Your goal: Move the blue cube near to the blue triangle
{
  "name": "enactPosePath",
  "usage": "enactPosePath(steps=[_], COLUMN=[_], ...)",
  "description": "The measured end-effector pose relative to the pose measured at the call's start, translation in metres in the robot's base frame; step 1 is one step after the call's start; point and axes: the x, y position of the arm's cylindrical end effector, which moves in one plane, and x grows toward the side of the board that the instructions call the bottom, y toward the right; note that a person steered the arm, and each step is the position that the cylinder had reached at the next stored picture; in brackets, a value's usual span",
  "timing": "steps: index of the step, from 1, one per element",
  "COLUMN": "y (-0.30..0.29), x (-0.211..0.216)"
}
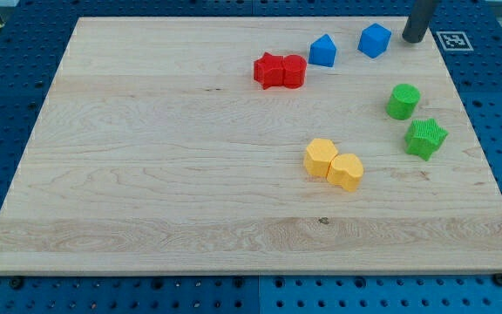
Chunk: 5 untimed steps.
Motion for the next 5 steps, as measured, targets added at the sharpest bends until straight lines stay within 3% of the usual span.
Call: enactPosePath(steps=[2,5], y=[-0.044,-0.058], x=[0.000,0.028])
